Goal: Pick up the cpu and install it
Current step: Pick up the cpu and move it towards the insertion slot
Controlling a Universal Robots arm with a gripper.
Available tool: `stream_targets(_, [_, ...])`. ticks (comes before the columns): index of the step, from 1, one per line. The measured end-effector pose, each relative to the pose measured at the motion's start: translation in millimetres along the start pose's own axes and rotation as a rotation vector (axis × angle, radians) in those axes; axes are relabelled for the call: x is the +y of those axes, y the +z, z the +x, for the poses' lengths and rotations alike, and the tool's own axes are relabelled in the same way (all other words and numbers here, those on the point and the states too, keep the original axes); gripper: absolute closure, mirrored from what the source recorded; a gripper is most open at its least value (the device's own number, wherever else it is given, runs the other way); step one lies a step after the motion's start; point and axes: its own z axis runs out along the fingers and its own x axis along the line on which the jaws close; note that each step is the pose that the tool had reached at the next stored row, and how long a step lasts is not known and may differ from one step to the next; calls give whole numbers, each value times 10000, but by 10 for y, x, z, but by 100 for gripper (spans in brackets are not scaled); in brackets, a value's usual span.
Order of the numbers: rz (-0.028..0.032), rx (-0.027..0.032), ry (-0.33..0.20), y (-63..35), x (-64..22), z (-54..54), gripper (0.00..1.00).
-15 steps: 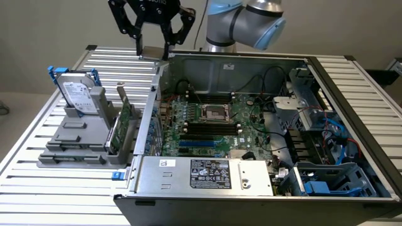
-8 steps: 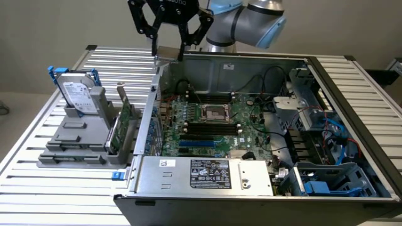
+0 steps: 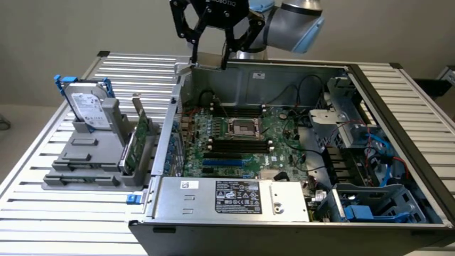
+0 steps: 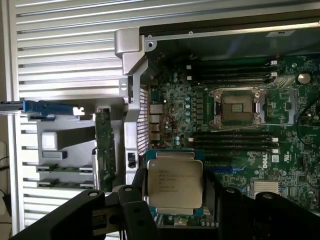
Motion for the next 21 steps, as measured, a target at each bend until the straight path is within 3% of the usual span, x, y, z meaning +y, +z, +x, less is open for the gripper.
stream_targets(6, [-4, 4, -1, -39, 57, -246, 45])
stream_targets(13, [-81, -264, -30, -30, 134, -355, 45])
stream_targets(21, [-75, -432, -95, 64, 267, -386, 45])
